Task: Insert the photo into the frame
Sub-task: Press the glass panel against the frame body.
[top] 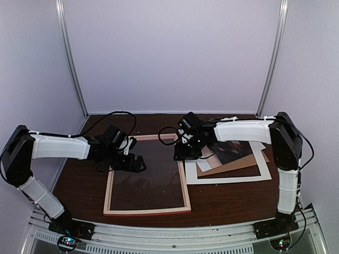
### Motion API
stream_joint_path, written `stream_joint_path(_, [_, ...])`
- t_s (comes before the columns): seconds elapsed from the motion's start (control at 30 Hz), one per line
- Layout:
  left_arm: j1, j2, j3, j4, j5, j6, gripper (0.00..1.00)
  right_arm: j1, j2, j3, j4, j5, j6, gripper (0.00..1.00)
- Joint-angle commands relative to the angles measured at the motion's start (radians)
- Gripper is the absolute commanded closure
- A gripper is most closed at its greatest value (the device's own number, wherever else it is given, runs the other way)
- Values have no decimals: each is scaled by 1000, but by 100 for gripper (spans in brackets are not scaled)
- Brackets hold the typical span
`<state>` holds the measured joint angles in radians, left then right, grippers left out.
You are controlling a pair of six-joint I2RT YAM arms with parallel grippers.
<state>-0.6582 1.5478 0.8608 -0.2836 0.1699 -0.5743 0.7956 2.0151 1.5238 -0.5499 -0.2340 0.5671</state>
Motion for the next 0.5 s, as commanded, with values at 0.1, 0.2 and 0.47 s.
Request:
stream_joint_path(0.1, [-9,6,26,33,-28,-8,3,-7,66,56,-31,33,-34,53])
stream_joint_path(0.2, [-9,7,26,33,-28,-7,3,-7,81,55,-37,40,-39,53])
stream_joint_path(0.47, [-11,9,24,31,-30,-7,3,-3,80,18,-42,49,-46,54])
